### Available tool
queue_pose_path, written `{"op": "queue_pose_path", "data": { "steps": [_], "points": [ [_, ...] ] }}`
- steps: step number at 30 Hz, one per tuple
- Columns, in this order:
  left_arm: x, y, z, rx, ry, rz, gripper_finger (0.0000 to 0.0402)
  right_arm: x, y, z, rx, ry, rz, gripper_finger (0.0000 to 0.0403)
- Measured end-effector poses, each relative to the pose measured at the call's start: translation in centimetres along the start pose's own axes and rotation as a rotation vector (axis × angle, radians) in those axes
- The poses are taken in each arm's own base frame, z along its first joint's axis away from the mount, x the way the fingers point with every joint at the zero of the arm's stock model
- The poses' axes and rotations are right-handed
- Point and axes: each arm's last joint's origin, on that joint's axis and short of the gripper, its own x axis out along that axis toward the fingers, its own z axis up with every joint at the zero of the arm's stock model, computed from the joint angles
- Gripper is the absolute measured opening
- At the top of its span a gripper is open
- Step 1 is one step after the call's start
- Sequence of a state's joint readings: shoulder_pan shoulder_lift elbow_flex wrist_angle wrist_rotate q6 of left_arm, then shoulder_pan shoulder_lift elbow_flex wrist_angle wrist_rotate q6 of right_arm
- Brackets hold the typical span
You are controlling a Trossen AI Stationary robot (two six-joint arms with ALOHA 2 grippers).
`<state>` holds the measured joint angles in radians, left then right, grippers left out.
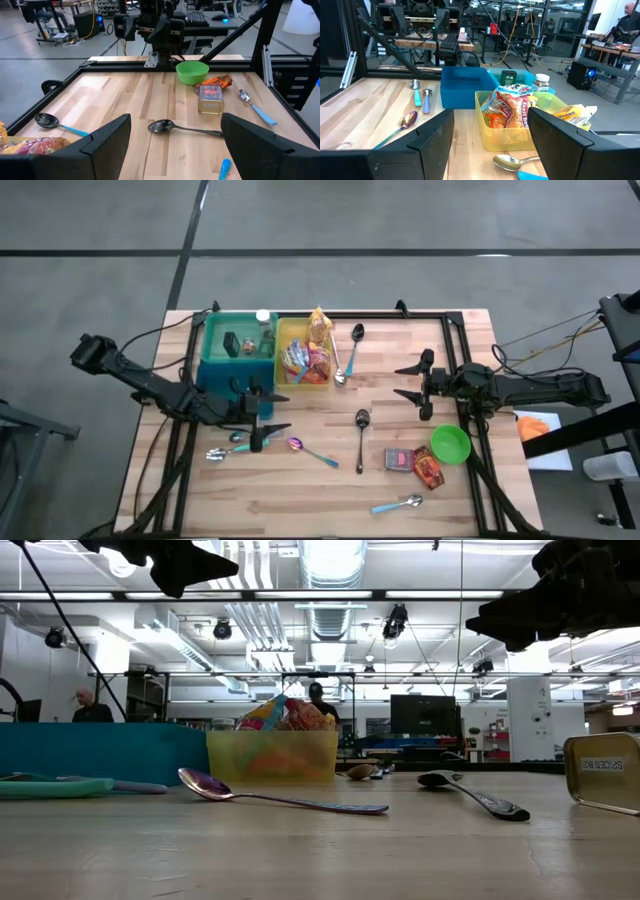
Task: Pick & Place Food Item
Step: Put the red spice can into the green bin
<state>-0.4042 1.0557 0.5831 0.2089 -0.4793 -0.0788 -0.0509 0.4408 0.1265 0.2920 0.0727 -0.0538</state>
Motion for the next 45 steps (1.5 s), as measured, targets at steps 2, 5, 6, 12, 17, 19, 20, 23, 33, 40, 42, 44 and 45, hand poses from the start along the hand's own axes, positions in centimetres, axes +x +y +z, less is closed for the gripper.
{"op": "queue_pose_path", "data": {
  "steps": [2, 5, 6, 12, 17, 19, 20, 23, 33, 40, 42, 44, 45],
  "points": [
    [0.0, 0.0, 0.0, 0.0, 0.0, 0.0, 0.031, 0.0, 0.0, 0.0, -0.002, 0.0, 0.0, 0.0251],
    [0.0, 0.0, 0.0, 0.0, 0.0, 0.0, 0.031, 0.0, 0.0, -0.01, 0.0, 0.001, 0.0, 0.0251],
    [0.0, 0.0, 0.0, 0.0, 0.0, 0.0, 0.031, 0.0, 0.0, 0.0, -0.002, 0.0, 0.0, 0.0251],
    [0.01, 0.0, -0.01, 0.0, 0.0, 0.0, 0.031, 0.0, 0.01, 0.0, -0.001, 0.0, 0.001, 0.0251],
    [0.01, 0.0, -0.01, 0.0, 0.0, 0.0, 0.031, 0.0, 0.0, 0.0, -0.001, 0.0, 0.0, 0.0251],
    [0.01, 0.0, -0.01, 0.0, 0.0, 0.0, 0.031, 0.0, 0.0, 0.0, 0.0, 0.0, 0.0, 0.0251],
    [0.01, 0.0, -0.01, 0.0, 0.0, 0.0, 0.031, 0.0, 0.0, 0.0, -0.002, 0.0, 0.0, 0.0251],
    [0.01, 0.0, -0.01, 0.0, 0.0, 0.0, 0.031, 0.0, 0.0, 0.0, 0.0, 0.0, 0.0, 0.0251],
    [0.01, 0.0, -0.01, -0.002, 0.0, 0.0, 0.031, 0.0, -0.02, 0.01, 0.041, -0.001, -0.008, 0.0251],
    [0.01, 0.0, -0.01, -0.002, 0.0, 0.0, 0.031, 0.05, -0.08, -0.12, 0.079, 0.012, -0.032, 0.0251],
    [0.01, 0.0, -0.01, -0.002, 0.001, 0.0, 0.031, 0.13, -0.01, -0.26, 0.047, 0.025, -0.027, 0.0251],
    [0.01, 0.0, -0.01, -0.002, 0.001, 0.0, 0.031, 0.28, 0.18, -0.36, 0.016, 0.062, -0.012, 0.0251],
    [0.01, 0.0, -0.01, -0.002, 0.001, 0.0, 0.031, 0.42, 0.29, -0.16, 0.011, 0.085, -0.004, 0.0251]
  ]
}}
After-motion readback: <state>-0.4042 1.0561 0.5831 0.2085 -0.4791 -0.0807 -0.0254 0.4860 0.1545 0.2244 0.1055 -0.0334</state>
